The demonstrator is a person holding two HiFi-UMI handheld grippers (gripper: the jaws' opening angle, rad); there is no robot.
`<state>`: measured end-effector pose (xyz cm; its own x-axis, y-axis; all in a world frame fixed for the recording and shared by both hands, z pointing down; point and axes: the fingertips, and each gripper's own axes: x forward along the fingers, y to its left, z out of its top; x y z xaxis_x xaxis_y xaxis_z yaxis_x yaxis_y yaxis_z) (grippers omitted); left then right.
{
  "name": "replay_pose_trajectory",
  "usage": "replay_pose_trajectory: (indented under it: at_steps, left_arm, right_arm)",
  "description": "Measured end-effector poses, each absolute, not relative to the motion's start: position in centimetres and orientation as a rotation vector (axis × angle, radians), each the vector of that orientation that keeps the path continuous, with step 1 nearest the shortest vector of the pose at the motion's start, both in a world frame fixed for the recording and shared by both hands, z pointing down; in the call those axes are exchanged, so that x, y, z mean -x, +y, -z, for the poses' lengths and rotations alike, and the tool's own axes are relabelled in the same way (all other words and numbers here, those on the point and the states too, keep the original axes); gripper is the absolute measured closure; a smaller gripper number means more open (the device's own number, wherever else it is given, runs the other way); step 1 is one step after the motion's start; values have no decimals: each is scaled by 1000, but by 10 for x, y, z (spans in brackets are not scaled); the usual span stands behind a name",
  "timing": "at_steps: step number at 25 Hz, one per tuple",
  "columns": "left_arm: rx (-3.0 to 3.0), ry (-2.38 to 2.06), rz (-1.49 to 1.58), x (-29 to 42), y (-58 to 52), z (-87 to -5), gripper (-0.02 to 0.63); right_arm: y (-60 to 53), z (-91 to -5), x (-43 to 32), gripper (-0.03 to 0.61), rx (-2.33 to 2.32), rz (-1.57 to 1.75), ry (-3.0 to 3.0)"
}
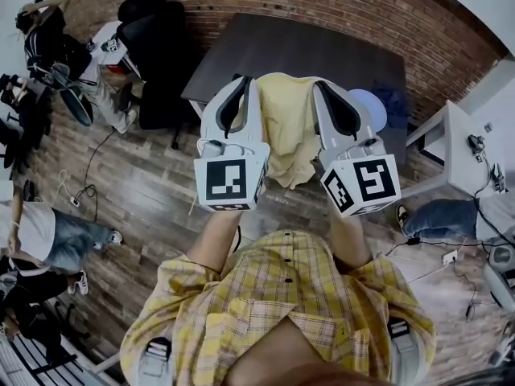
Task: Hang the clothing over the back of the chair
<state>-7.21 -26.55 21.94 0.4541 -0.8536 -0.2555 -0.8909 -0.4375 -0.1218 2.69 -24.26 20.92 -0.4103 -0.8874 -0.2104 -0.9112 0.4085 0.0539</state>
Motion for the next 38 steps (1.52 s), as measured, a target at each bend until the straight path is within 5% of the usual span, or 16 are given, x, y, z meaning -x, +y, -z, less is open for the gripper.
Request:
replay_pose_trajectory:
  at_steps: [38]
  left_arm:
    - [2309,1540,-294,64,-358,-144,611]
  right_arm:
    - [-335,-132,-53,565,1670,-462,2365]
